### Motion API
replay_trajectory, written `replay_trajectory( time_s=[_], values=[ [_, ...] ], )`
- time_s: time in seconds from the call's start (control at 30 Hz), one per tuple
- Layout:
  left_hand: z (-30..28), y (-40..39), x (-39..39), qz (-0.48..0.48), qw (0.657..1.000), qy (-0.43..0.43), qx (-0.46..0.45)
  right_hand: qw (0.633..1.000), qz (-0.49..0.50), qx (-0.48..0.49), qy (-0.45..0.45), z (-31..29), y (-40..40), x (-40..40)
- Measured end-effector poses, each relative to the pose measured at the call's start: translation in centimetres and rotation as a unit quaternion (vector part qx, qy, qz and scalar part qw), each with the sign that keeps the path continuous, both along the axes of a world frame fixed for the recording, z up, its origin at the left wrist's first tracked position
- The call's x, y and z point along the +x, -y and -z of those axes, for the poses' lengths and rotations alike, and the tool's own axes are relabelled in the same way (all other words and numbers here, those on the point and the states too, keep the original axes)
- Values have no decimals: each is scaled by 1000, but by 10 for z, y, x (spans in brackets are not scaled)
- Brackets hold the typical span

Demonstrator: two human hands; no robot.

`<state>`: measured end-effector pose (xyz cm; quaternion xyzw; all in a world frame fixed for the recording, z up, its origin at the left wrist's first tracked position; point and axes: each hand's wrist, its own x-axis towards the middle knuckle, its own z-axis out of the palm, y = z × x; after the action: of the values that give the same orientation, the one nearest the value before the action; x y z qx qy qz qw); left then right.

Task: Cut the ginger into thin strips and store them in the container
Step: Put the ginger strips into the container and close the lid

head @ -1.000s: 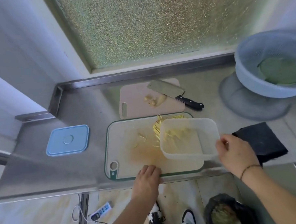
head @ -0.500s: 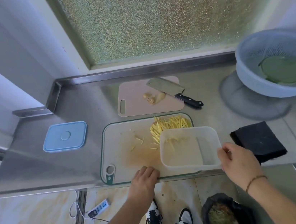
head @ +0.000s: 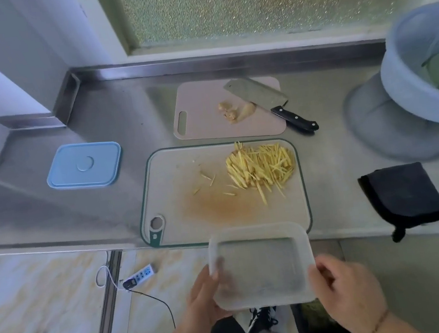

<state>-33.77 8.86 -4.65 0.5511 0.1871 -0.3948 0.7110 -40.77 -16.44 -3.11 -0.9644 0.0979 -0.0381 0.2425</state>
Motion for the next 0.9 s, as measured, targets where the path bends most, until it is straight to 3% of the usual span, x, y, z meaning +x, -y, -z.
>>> replay_trajectory(
  time_s=[0.07, 0.2, 0.27, 0.33, 0.43, 0.53, 0.67, 0.8, 0.9],
  values=[
    [6, 0, -4, -1, 999, -29, -20, 999, -37, -10, 2, 6, 0, -3],
    [15, -4, -10, 15, 1000, 19, -14, 995, -97, -37, 4, 1, 6, -6],
    [20, -5, -16, 20, 1000, -2, 9, 994, -104, -21, -21, -3, 13, -4],
    [27, -5, -20, 22, 998, -16, 59, 996, -72, 32, -31, -10, 21, 8],
    [35, -6, -18, 38, 994, 8, 100, 995, -6, 100, 26, -22, 36, 61],
    [37, -8, -13, 66, 992, 13, 104, 992, 7, 96, 86, -22, 47, 135],
    [40, -9, -3, 77, 989, 26, 122, 992, 38, 102, 61, 3, 46, 209],
    [45, -11, 5, 88, 989, 48, 110, 992, 78, 92, 35, 28, 34, 231],
    [48, -13, 9, 91, 988, 63, 112, 992, 83, 63, 72, 33, 27, 229]
  ],
)
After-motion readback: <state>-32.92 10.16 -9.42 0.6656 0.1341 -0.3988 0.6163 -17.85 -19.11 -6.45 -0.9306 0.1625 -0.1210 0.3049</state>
